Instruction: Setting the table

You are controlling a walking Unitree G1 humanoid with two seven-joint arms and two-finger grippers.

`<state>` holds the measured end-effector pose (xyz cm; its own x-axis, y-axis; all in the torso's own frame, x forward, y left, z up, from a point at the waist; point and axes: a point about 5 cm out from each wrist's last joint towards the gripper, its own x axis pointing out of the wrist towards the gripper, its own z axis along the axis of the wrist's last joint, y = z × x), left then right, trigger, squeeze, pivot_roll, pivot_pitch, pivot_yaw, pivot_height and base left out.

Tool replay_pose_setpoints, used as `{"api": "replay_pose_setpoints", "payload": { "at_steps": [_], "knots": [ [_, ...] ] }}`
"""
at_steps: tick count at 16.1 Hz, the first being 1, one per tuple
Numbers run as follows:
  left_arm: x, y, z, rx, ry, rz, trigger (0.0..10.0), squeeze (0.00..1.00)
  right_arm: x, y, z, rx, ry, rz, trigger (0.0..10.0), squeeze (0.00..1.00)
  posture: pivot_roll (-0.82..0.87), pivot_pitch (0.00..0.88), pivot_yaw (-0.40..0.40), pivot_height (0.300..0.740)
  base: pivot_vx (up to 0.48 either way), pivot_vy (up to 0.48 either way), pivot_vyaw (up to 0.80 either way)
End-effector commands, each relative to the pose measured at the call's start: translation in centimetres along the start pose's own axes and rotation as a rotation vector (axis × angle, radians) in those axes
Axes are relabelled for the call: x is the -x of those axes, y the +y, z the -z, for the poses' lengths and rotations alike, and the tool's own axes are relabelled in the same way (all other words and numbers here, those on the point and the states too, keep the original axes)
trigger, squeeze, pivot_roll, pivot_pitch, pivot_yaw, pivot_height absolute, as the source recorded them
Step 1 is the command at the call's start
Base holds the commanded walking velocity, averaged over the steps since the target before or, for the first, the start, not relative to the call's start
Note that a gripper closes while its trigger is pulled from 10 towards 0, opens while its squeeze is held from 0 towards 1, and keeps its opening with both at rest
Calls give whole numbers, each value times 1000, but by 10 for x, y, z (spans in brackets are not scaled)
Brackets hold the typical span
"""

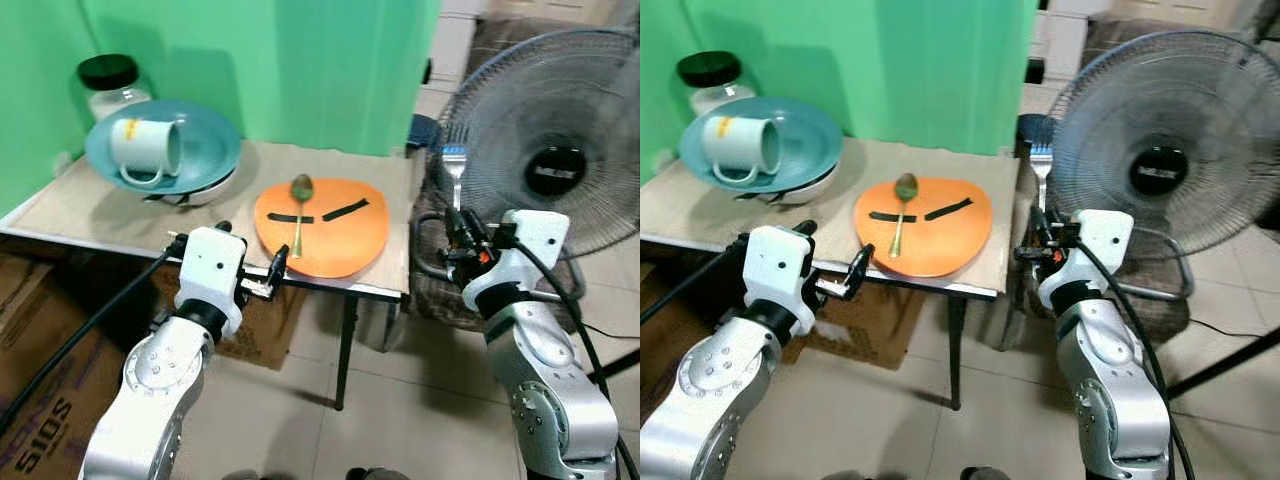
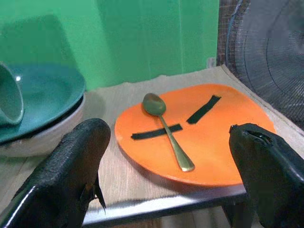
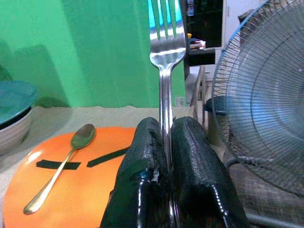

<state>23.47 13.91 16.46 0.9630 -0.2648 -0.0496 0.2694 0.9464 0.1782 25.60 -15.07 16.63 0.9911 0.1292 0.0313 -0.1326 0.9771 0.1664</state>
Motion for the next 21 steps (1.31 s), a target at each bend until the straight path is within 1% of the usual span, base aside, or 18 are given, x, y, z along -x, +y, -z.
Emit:
{"api": "replay_pose_setpoints", "payload": {
  "at_steps": [1, 2, 3, 5, 7, 8, 9, 11, 13, 16, 18, 21],
  "knots": [
    [-3, 1, 0, -9, 1, 2, 10000, 0, -2, -2, -3, 20, -1, 11, 10000, 0, 92, 0, 1, 740, 0, 0, -800],
    [-3, 5, 3, -19, 14, -23, 10000, 0, -2, -4, 0, 27, 9, 24, 10000, 0, 88, 0, 6, 740, 0, 0, -800],
    [-2, 6, 4, -11, 19, -35, 10000, 0, -1, -5, 0, 25, 13, 31, 10000, 0, 91, 0, 8, 740, 0, 0, -800],
    [-2, 0, 0, -7, 2, -1, 10000, 0, -1, -5, 0, 21, 15, 30, 10000, 0, 92, 0, 2, 740, 0, 0, -800],
    [-3, 1, 3, -4, 10, -19, 10000, 0, -3, -3, 1, 22, 19, 29, 10000, 0, 88, 0, 9, 740, 0, 0, -800],
    [-4, 0, 0, 12, -3, -12, 10000, 0, -3, -3, -1, 25, 18, 27, 10000, 0, 88, 0, 4, 740, 0, 0, -800],
    [-4, 0, 1, 3, 0, -18, 10000, 0, -3, -4, 1, 33, 23, 36, 10000, 0, 86, 0, 3, 740, 0, 0, -800],
    [-1, 3, 6, 17, 15, -68, 10000, 0, -3, -5, 3, 28, 35, 49, 10000, 0, 85, 0, 1, 740, 0, 0, -800],
    [-2, 3, 2, 48, 0, -85, 10000, 0, -3, -5, 2, 27, 40, 48, 10000, 0, 86, 0, -2, 740, 0, 0, -800],
    [1, 8, 5, 35, -1, -122, 10000, 0, -4, -8, 6, 36, 57, 65, 10000, 0, 91, 0, -10, 740, 0, 0, -800],
    [0, 7, 1, 44, -23, -115, 10000, 0, -6, -9, 3, 42, 57, 70, 10000, 0, 88, 0, -12, 740, 0, 0, -800],
    [0, 12, 5, 30, -6, -141, 10000, 0, -8, -9, 5, 52, 68, 75, 10000, 0, 93, 0, -17, 740, 0, 0, -800]
  ]
}}
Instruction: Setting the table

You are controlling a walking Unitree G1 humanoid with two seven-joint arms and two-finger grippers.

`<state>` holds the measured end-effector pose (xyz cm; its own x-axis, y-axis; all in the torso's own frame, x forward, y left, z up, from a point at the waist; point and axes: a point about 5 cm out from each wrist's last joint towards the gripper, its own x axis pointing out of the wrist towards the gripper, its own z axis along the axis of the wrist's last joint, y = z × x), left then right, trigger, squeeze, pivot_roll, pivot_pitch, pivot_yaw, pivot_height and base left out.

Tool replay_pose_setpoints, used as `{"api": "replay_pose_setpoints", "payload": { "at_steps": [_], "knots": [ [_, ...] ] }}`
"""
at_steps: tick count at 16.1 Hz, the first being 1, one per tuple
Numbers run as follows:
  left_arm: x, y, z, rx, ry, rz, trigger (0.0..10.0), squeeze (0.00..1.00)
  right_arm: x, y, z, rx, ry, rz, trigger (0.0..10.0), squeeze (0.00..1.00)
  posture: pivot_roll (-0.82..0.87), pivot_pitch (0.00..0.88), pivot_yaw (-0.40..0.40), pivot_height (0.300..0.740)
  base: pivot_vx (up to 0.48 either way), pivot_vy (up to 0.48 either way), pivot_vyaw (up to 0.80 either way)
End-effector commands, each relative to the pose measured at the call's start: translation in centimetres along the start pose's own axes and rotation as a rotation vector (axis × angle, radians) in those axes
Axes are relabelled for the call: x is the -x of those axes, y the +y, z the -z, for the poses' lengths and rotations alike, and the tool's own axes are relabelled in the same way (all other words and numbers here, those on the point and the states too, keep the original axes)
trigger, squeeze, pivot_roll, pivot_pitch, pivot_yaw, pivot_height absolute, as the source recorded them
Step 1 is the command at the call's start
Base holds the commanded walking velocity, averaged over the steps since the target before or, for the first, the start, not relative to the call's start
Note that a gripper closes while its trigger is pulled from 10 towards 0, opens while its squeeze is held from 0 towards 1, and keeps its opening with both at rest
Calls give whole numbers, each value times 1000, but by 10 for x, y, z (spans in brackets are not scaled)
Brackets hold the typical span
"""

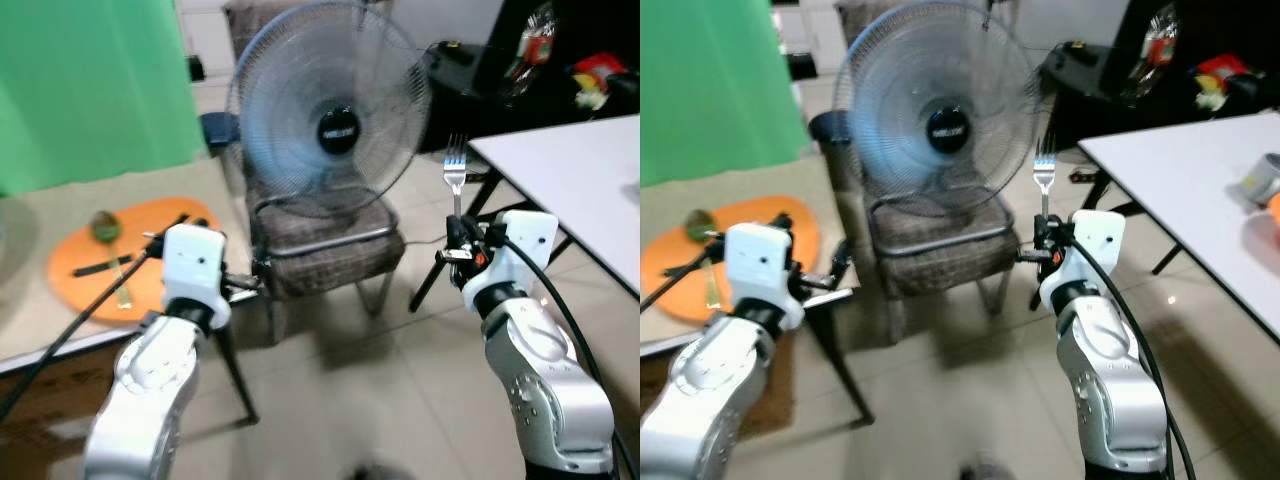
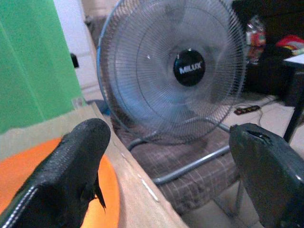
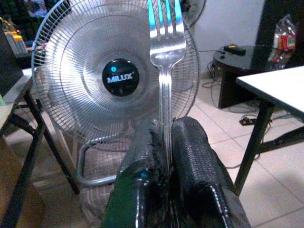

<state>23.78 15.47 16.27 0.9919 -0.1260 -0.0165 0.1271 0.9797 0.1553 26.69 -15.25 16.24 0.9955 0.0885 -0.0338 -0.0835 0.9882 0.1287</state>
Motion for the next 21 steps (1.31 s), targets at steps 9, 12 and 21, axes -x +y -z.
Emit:
{"api": "replay_pose_setpoints", "payload": {
  "at_steps": [9, 12, 21],
  "knots": [
    [-7, -8, -3, 8, -22, 66, 10000, 0, -9, -6, -2, 47, 10, 85, 10000, 0, 77, 0, -2, 740, 189, 0, -267],
    [-9, -6, -3, 7, -24, 68, 10000, 0, -11, -7, -3, 46, 9, 90, 10000, 0, 77, 0, 1, 740, 402, 0, 0],
    [-14, -6, -5, -4, -36, 91, 10000, 0, -15, -8, -5, 51, 7, 100, 10000, 0, 72, 0, 6, 740, 405, 0, -690]
  ]
}}
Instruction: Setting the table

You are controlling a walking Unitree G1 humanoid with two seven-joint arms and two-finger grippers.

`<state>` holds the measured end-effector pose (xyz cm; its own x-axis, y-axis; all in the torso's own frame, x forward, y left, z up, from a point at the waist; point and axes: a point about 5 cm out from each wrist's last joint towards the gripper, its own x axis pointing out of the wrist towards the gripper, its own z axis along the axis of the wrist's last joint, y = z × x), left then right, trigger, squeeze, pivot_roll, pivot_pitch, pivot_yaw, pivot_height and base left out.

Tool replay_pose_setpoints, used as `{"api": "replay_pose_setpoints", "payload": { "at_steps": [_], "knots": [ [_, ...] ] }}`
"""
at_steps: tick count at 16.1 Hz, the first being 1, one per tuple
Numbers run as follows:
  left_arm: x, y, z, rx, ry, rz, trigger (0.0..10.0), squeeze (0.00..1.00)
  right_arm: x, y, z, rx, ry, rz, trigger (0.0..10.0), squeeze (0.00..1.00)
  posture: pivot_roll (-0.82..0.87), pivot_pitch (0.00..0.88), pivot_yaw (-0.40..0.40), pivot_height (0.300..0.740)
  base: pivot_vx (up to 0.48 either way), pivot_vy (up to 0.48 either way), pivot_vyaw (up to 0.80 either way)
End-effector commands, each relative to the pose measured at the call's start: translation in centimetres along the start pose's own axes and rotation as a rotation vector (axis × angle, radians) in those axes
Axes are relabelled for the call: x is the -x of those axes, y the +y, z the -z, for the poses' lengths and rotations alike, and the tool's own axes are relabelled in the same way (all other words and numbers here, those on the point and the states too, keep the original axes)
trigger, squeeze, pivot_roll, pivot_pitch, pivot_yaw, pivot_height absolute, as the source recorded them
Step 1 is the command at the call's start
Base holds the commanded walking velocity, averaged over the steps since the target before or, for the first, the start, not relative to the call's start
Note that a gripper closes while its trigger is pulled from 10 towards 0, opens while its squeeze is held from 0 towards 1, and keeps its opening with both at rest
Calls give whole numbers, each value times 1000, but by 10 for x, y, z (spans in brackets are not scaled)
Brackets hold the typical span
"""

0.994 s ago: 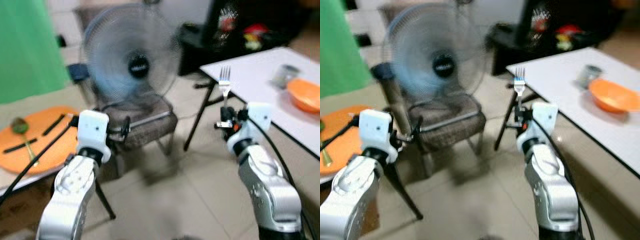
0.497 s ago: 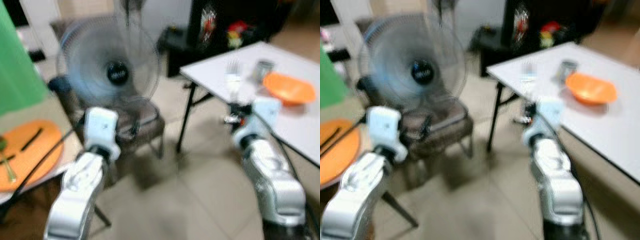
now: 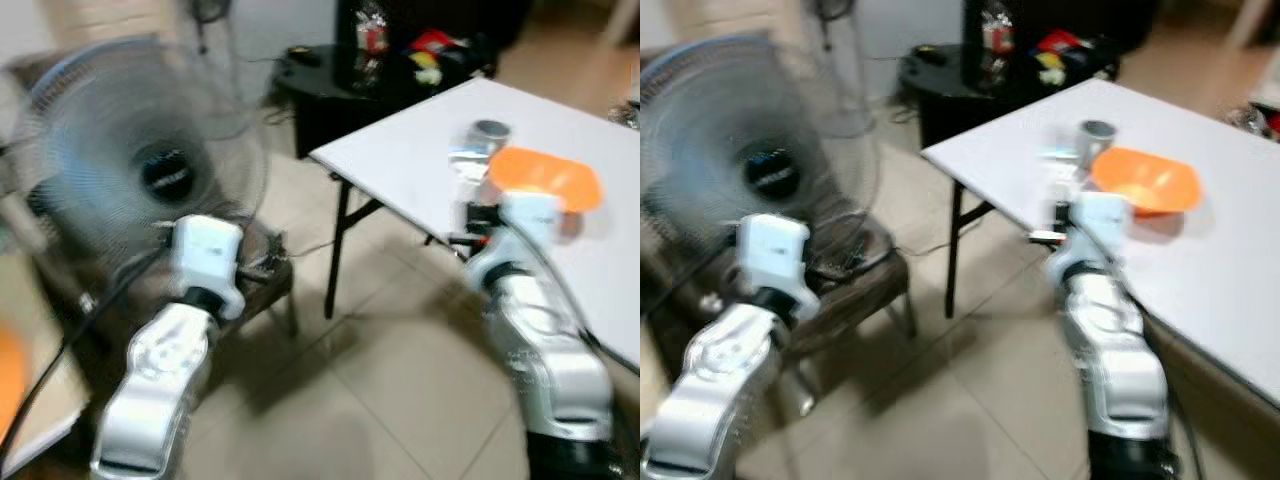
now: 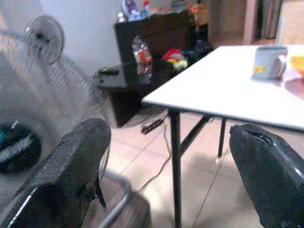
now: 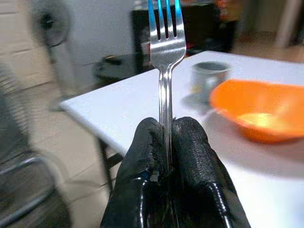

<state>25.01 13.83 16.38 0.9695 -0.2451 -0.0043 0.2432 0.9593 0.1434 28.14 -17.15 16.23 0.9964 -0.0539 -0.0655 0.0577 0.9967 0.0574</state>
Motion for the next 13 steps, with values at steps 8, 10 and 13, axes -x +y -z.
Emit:
{"api": "replay_pose_setpoints", "payload": {
  "at_steps": [8, 10, 13],
  "knots": [
    [0, 8, -1, -22, -9, -17, 10000, 0, -6, 12, -9, 41, -2, -82, 10000, 0, 66, 0, -3, 740, 399, 0, -605],
    [-1, 8, -2, -21, -14, -18, 10000, 0, -7, 11, -9, 68, 12, -88, 10000, 0, 63, 0, -7, 740, 396, 0, 0],
    [-3, 7, -2, -25, -21, -8, 10000, 0, -9, 9, -8, 99, 32, -94, 10000, 0, 61, 0, -16, 740, 398, 0, 0]
  ]
}}
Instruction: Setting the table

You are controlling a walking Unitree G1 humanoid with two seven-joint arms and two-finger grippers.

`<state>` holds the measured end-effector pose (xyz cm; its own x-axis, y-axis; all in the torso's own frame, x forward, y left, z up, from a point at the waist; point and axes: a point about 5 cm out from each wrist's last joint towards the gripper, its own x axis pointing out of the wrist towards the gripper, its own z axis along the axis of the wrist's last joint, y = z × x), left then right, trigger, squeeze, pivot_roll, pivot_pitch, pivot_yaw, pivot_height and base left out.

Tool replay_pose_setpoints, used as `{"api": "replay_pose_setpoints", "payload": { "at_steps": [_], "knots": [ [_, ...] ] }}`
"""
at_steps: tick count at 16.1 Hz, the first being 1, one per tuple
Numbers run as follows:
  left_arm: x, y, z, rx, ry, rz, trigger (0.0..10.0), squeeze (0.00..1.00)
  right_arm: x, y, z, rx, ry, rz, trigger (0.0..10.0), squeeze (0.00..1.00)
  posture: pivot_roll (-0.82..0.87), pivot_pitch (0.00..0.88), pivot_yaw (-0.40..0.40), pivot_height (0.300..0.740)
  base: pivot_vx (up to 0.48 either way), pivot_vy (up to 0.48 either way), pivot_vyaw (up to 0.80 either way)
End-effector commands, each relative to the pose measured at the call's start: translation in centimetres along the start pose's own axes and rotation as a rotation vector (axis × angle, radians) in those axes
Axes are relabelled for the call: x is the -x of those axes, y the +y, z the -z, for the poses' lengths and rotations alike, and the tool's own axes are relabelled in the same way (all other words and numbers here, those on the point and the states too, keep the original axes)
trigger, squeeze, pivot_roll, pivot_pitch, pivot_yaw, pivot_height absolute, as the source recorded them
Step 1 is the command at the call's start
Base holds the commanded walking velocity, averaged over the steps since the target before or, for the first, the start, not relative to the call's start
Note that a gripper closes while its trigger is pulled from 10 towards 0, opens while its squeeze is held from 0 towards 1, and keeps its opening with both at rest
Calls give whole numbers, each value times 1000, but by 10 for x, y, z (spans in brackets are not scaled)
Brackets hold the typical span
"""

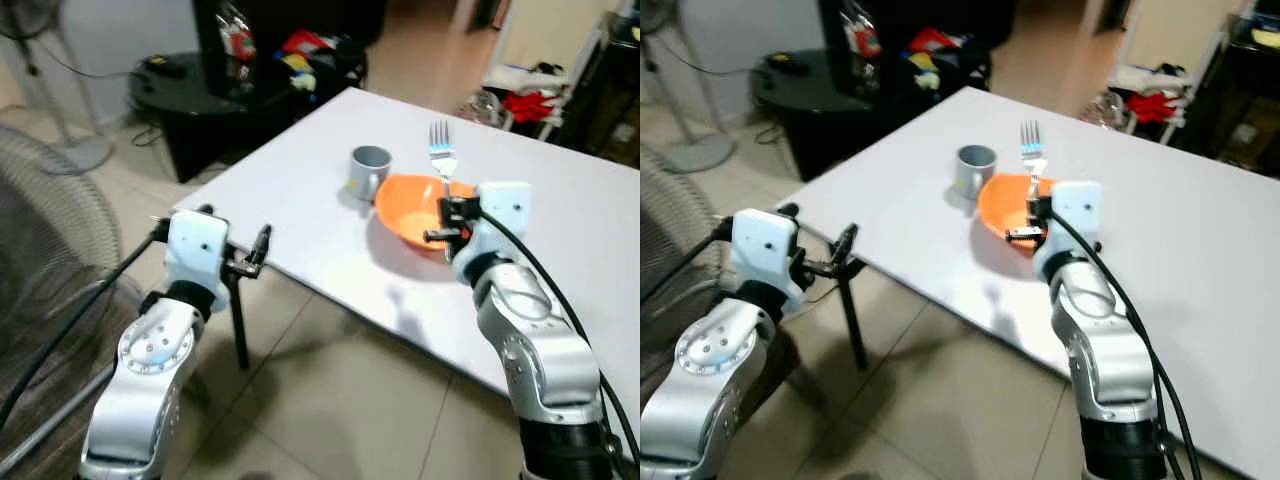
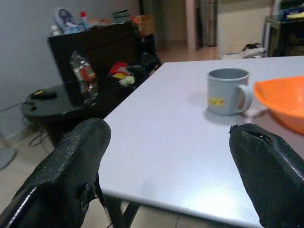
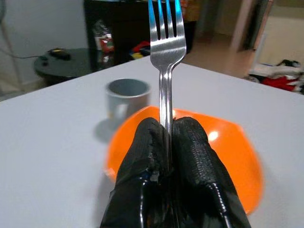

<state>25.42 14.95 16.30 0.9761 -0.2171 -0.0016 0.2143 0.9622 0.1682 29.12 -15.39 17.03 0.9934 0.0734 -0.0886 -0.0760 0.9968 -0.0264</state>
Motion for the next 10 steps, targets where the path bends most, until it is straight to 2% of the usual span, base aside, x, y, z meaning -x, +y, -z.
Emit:
{"api": "replay_pose_setpoints", "payload": {
  "at_steps": [1, 2, 3, 6, 10],
  "knots": [
    [-2, -5, -5, 0, -25, 22, 10000, 0, -1, -11, -1, 12, 15, 31, 10000, 0, 61, 0, -18, 740, 398, 0, 0],
    [-3, -6, -5, -1, -28, 25, 10000, 0, -2, -12, -2, 20, 26, 27, 10000, 0, 62, 0, -19, 740, 382, 0, 0],
    [-3, -7, -5, -38, -26, 36, 10000, 0, -4, -13, -3, 53, 48, 18, 10000, 0, 62, 0, -23, 740, 337, 0, 0],
    [-4, -7, -5, -53, -24, 55, 10000, 0, -8, -17, -1, 77, 100, 11, 10000, 0, 63, 0, -28, 740, 0, 0, 0],
    [-4, -14, -13, -52, -66, 154, 10000, 0, -15, -19, -1, 47, 219, 8, 10000, 0, 66, 0, -24, 740, 0, 0, 0]
  ]
}}
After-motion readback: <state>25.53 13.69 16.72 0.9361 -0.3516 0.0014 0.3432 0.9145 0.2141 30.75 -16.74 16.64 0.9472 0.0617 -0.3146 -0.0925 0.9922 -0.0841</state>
